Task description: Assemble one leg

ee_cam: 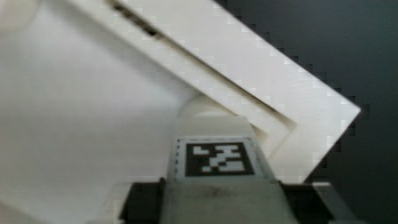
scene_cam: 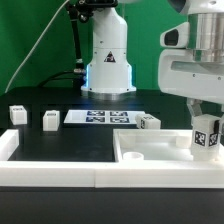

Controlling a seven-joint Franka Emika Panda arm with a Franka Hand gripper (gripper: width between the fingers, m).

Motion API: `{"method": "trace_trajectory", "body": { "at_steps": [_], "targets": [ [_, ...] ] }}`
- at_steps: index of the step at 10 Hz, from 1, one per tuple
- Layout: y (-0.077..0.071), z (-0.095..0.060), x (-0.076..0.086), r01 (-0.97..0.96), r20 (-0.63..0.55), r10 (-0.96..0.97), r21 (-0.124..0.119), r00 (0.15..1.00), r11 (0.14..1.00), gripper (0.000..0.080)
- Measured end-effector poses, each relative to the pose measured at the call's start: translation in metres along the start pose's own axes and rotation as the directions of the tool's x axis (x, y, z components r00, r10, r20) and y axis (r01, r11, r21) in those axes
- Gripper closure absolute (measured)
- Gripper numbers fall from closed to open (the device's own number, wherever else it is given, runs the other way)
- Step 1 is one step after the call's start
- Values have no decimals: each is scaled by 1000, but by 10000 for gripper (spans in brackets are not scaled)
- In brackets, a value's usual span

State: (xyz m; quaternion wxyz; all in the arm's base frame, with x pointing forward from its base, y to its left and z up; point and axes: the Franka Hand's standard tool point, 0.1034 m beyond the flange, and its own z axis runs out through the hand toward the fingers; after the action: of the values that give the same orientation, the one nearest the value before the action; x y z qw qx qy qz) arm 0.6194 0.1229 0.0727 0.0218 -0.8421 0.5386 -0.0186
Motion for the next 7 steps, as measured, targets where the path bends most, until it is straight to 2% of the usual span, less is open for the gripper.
{"method": "trace_trajectory", "body": {
  "at_steps": [3, 4, 6, 7],
  "targets": [
    [-3, 1, -4, -336, -5, 336, 22, 942, 942, 508],
    [-3, 1, -5, -431, -9, 432, 30, 902, 902, 508],
    [-3, 0, -6, -646, -9, 646, 36, 763, 763, 508],
    [-3, 0, -4, -668, 7, 669, 33, 744, 743, 508]
  ]
}}
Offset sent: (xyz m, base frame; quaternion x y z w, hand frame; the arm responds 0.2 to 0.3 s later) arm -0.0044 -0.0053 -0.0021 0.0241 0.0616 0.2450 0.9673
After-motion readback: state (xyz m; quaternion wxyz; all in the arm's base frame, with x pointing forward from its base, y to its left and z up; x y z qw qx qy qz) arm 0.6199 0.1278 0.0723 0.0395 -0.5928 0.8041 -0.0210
